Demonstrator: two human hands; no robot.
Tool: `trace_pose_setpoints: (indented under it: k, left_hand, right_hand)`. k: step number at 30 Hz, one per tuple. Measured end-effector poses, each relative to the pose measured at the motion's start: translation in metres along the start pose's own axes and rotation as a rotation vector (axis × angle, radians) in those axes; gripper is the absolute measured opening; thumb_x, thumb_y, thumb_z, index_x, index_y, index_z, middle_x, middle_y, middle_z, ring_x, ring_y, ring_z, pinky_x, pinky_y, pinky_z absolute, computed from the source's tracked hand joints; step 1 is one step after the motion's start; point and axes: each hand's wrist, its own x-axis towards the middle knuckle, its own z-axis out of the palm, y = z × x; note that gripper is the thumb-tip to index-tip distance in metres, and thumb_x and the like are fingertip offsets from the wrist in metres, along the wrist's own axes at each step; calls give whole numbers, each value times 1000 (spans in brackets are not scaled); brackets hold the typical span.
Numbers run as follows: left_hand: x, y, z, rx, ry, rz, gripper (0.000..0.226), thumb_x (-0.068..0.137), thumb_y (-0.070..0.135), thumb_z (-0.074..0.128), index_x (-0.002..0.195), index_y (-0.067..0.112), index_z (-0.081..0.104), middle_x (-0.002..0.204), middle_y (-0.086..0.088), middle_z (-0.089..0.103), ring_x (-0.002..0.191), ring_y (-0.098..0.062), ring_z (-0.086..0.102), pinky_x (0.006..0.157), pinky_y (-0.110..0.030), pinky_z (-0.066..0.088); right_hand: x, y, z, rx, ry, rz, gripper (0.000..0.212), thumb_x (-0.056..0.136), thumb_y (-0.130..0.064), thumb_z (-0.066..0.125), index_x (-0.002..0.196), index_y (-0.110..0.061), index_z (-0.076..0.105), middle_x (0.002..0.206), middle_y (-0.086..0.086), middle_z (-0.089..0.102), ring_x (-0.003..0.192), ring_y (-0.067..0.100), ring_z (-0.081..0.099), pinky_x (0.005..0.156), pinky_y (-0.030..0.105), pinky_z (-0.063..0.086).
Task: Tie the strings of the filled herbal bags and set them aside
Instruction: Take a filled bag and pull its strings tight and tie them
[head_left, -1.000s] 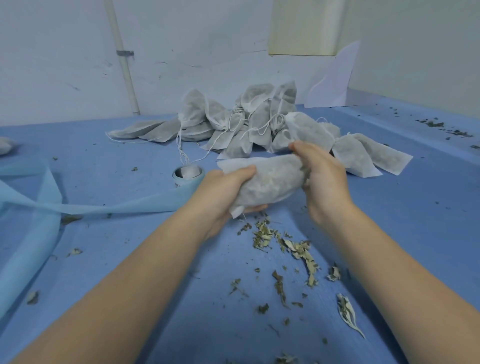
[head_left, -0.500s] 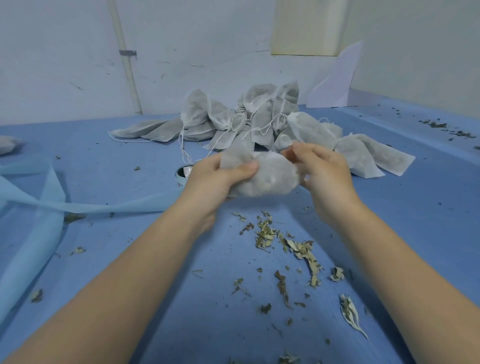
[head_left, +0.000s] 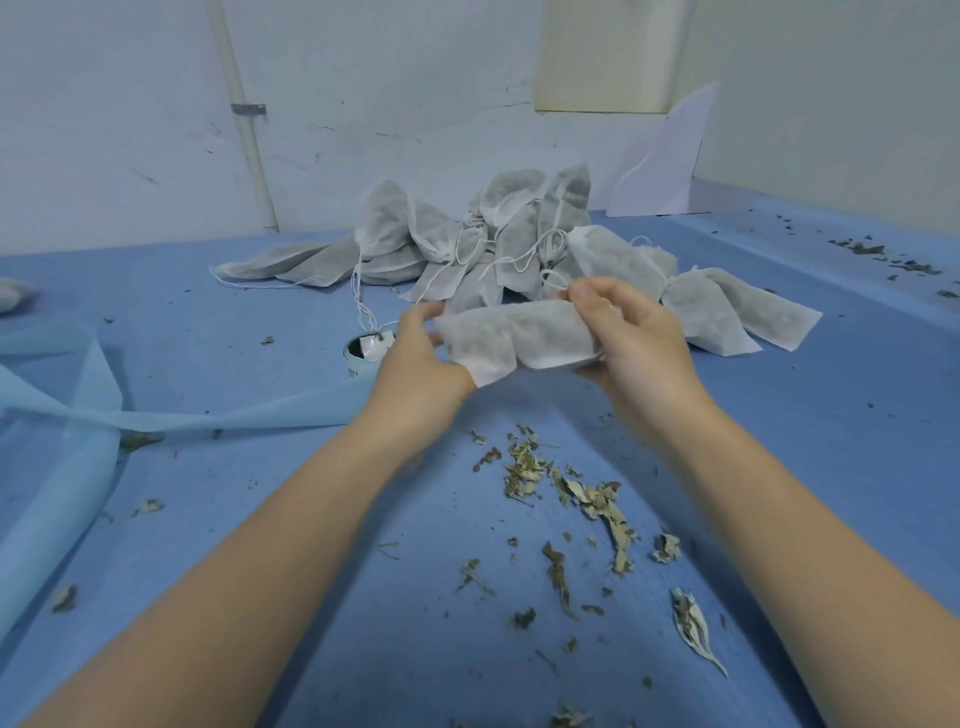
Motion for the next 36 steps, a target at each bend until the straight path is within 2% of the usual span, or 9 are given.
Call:
trace_pose_setpoints:
  k: [3,6,10,12,17,20,23,30,36]
  left_hand:
    - [-2,6,1,-577,-137,-258,32,79,-17,44,109,-8,52,109,-20,63,106,-39,62,78,-37,58]
    - [-1,9,1,-816,-202,-270,54,62,-1,44,114,-9,55,119,-22,62,109,-44,59,77,-50,57]
    - [-1,6,2,-579,-153,-261,40,74,25,70,108,5,66,102,-9,72,95,-27,69,73,-41,59]
    - [0,2,2,-500,-121,-236,30,77,19,71,103,4,66,93,-7,74,86,-19,71,70,-34,60]
    - [1,0,1,-522,-70,-177,43,73,5,71,114,2,59,100,-10,72,87,-20,71,68,-30,59]
    - [-1,3,1,-579,-115,-223,40,61,22,75,98,8,68,93,-8,71,85,-21,69,68,-34,59]
    - [-3,5,2,-503,-85,-209,55,57,33,79,103,6,66,94,-7,74,87,-20,71,65,-34,58]
    - [-1,11,-7,-431,22,-150,31,69,11,78,98,5,67,86,-6,75,75,-18,72,53,-26,55]
    - [-8,17,-29,-381,133,-81,29,66,6,79,93,0,69,87,-12,74,77,-22,71,58,-27,56]
  right_hand:
    - [-2,1,1,-60,60,-124,13,93,-26,61,82,-30,67,103,1,71,100,24,65,89,50,54]
    - [-3,1,-1,-105,35,-185,15,93,-24,61,81,-31,66,92,-9,70,92,16,64,91,48,52]
    - [-5,-1,-4,-175,-86,-250,9,92,-19,61,86,-20,68,96,4,70,87,10,62,81,34,51]
    - [-7,-1,-4,-215,-133,-272,8,92,-16,62,86,-16,68,98,11,69,87,11,60,80,32,49]
    - [-8,0,-3,-271,-189,-270,11,89,-14,64,83,-20,70,99,-4,71,98,7,63,92,33,49]
    - [-9,2,-2,-346,-199,-314,9,87,-16,68,82,-22,71,103,-7,69,101,7,62,91,35,51]
    - [-10,2,-1,-359,-201,-335,4,86,-17,70,85,-19,73,103,-8,69,103,8,62,89,41,53]
    - [-9,-1,1,-287,-196,-325,6,87,-18,68,89,-16,74,104,-6,70,101,5,63,92,27,50]
    - [-9,-7,23,-112,-254,-245,14,83,-21,70,96,-19,71,99,-9,72,98,7,66,90,24,51]
